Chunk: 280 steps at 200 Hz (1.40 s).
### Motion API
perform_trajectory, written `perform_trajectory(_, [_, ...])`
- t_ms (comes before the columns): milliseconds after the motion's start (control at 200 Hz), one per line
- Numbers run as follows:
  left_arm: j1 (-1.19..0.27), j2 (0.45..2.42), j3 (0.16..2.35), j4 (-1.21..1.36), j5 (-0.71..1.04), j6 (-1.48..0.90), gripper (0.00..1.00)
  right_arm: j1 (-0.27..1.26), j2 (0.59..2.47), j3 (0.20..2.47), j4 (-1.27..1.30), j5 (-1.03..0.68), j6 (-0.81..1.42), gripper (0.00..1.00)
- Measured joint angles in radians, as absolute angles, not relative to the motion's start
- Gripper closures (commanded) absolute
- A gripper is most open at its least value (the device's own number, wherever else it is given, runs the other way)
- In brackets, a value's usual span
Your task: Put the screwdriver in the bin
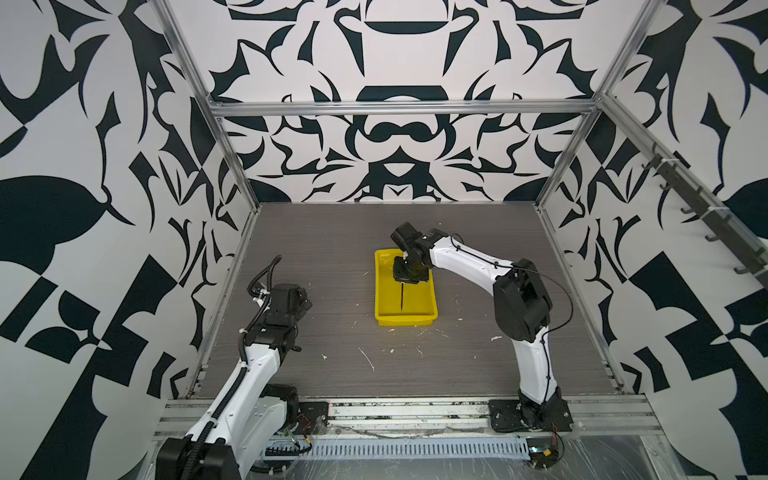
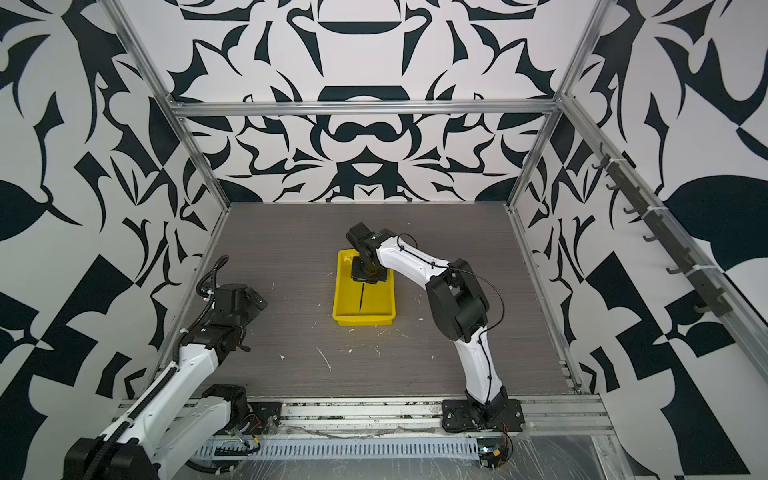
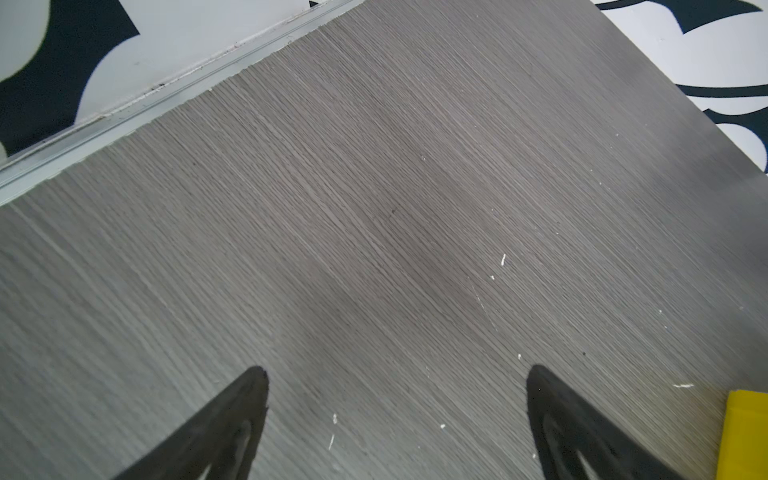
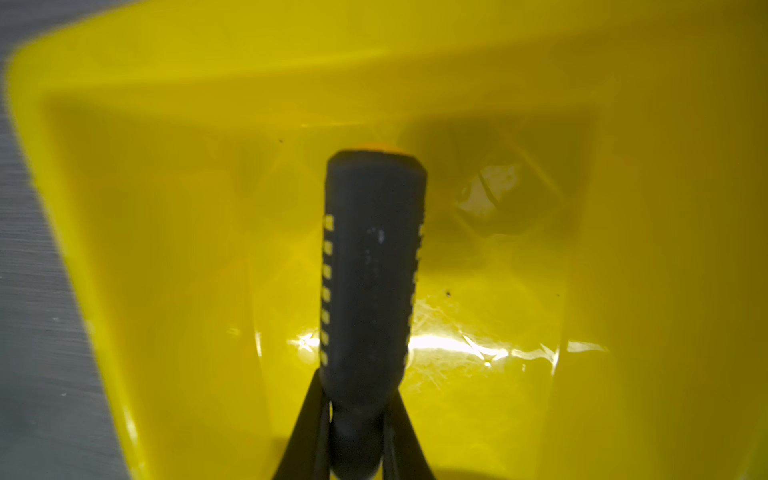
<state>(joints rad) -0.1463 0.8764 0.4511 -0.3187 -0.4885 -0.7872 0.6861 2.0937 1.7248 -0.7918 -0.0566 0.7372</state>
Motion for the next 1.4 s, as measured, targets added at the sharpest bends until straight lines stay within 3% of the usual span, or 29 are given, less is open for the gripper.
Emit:
perform_trajectory(280, [-0.146,0.876,0.451,-0.319,-0.488,-0.787,0.00,0.686,2.051,1.697,-0.766,-0.068,0.740,0.79])
perform_trajectory(905, [-0.146,0.886,0.451,-0.319,-0.482,-0.787,0.00,0.683,1.926,1.635,-0.711,-0.088,0.745,0.75])
perform_trajectory(1255, [-0.146,0.894,0.451,-0.319,-0.474,-0.787,0.00,0.570,1.608,1.375,-0.608,-0.066,0.748,0.75])
perform_trajectory(1340, [-0.146,0.895,0.451,-0.318,-0.471,-0.786,0.00,0.505,1.507,1.293,-0.584,-0.056,0.753,0.59])
perform_trajectory(1370, [-0.146,0.896,0.451,-0.318,-0.471,-0.786,0.00,0.486,1.469,1.266,-0.581,-0.046,0.759,0.49])
perform_trajectory(1400, [-0.146,0.897,0.451,-0.315,-0.469,-0.785,0.00,0.467,1.425,1.236,-0.580,-0.027,0.758,0.31])
